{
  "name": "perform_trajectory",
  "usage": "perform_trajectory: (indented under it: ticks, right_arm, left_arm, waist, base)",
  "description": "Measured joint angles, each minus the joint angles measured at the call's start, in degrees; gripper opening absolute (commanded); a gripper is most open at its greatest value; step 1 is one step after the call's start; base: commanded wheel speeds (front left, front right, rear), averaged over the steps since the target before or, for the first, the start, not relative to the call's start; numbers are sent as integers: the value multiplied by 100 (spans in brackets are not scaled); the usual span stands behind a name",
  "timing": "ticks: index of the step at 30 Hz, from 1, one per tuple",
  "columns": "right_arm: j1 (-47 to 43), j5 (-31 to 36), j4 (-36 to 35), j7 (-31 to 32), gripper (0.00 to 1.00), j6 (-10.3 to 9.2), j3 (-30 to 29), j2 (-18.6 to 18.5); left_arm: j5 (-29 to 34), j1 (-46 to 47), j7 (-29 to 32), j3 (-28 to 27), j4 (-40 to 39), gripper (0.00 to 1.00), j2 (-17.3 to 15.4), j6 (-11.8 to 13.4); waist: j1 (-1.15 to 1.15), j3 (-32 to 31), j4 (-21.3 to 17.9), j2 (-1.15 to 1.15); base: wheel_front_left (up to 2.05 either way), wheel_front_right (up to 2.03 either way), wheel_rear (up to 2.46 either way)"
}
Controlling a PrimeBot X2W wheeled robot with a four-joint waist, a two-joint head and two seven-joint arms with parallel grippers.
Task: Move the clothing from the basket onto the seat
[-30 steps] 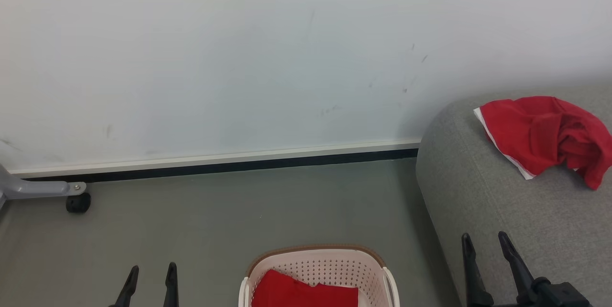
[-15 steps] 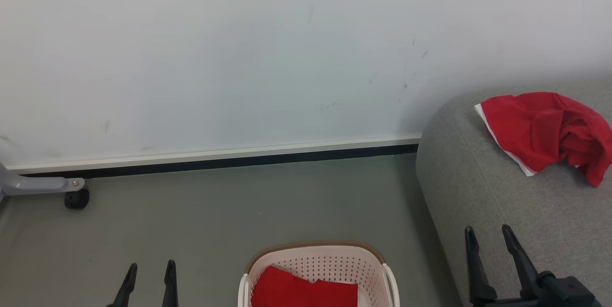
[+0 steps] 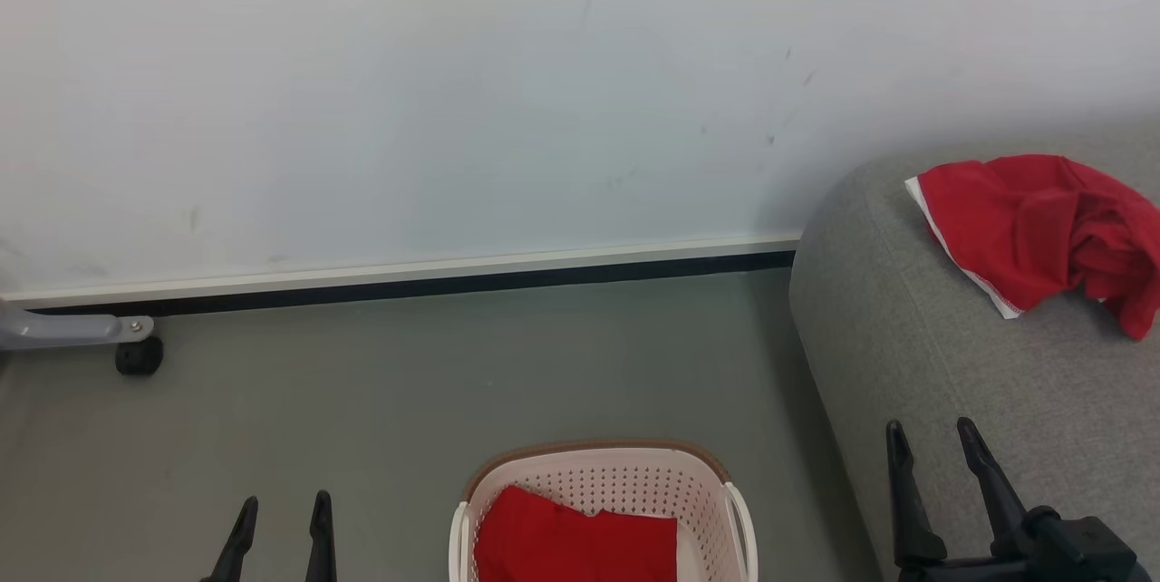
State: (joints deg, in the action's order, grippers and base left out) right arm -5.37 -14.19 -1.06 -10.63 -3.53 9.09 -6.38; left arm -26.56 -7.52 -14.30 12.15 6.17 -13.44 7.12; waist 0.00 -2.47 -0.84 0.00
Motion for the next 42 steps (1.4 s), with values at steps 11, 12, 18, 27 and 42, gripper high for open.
perform_trajectory:
  ticks: [11,12,18,27,42]
  right_arm:
    - [423,-8,-242,44,100,-24,-69,2]
    - [518,-8,-250,45,100,-24,-71,2]
    - [1002,1,-371,47,100,-25,-88,0]
    - [1719,29,-556,77,100,-24,-156,-47]
    - [3253,44,-820,102,100,-25,-261,-59]
  left_arm:
    - [183,477,124,174,-100,100,-86,-20]
    - [205,577,167,203,-93,100,-77,-58]
    - [413,1217,455,637,223,100,11,-171]
    - [659,2089,927,1185,1042,100,312,-407]
    - [1105,3139,1460,1861,2413,100,622,-737]
  waist:
    - [1,541,-36,0]
    - [0,614,-46,0]
    - [1,1071,-136,0]
    - [1,1799,-355,0]
    - [1,3144,-837,1]
  base:
    - [0,0,0]
    - [0,0,0]
    - [0,0,0]
    - [0,0,0]
    - [0,0,0]
